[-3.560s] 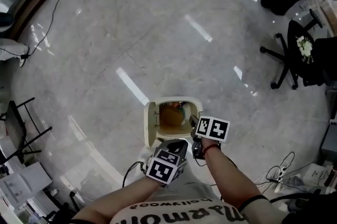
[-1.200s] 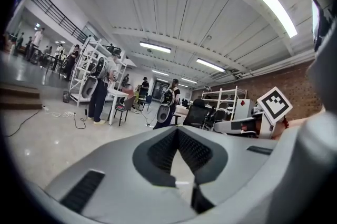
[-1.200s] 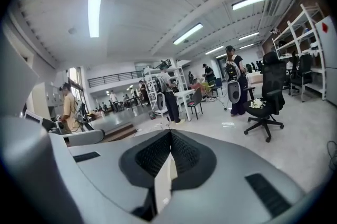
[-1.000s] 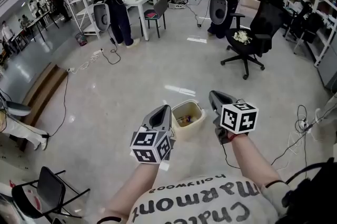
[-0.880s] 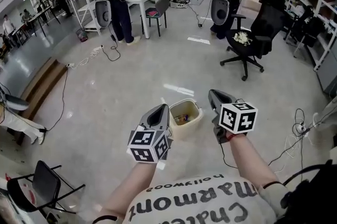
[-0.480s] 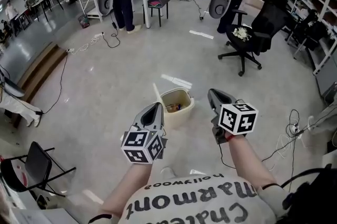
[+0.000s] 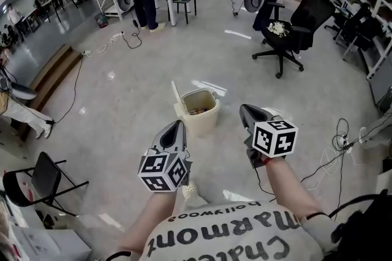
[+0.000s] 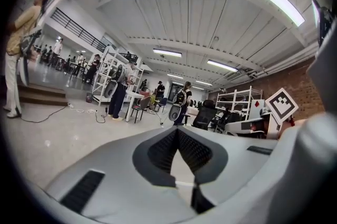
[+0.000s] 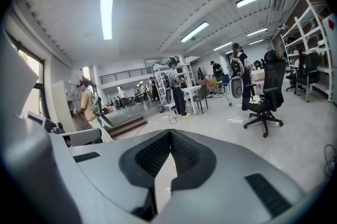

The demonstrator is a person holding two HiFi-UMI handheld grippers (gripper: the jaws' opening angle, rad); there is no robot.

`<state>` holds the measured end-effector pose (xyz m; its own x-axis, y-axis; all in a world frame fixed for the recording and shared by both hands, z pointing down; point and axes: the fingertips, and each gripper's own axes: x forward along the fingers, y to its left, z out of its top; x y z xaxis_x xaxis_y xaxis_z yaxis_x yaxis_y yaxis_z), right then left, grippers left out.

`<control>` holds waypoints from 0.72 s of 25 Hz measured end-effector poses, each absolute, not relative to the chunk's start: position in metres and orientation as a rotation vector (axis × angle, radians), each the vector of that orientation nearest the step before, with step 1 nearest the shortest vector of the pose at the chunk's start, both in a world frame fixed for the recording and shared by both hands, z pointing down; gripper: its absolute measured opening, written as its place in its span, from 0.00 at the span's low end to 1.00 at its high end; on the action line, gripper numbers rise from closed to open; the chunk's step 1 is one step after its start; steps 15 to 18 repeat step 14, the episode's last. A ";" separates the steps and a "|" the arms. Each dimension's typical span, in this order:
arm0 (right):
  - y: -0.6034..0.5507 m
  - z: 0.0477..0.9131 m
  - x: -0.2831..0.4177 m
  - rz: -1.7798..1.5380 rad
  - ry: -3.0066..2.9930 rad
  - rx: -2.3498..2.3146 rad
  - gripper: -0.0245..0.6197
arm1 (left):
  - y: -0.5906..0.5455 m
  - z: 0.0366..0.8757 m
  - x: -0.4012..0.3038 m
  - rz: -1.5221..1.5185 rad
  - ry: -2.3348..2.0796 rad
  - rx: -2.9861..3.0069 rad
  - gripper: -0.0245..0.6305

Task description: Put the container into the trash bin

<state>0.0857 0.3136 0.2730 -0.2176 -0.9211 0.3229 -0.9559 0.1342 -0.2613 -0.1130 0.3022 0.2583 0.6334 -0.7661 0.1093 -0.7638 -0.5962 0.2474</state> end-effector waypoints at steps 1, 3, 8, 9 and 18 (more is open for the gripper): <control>0.321 0.274 0.088 0.639 -2.301 1.908 0.04 | 0.310 0.259 -0.113 -0.016 -1.249 2.581 0.03; 0.336 0.276 0.092 0.639 -2.300 1.905 0.04 | 0.324 0.260 -0.112 -0.019 -1.261 2.575 0.03; 0.359 0.267 0.097 0.614 -2.317 1.905 0.04 | 0.354 0.255 -0.107 -0.024 -1.272 2.583 0.03; 0.362 0.265 0.098 0.609 -2.321 1.904 0.04 | 0.357 0.254 -0.106 -0.025 -1.274 2.585 0.03; 0.375 0.263 0.102 0.604 -2.337 1.895 0.04 | 0.371 0.249 -0.103 -0.033 -1.296 2.588 0.03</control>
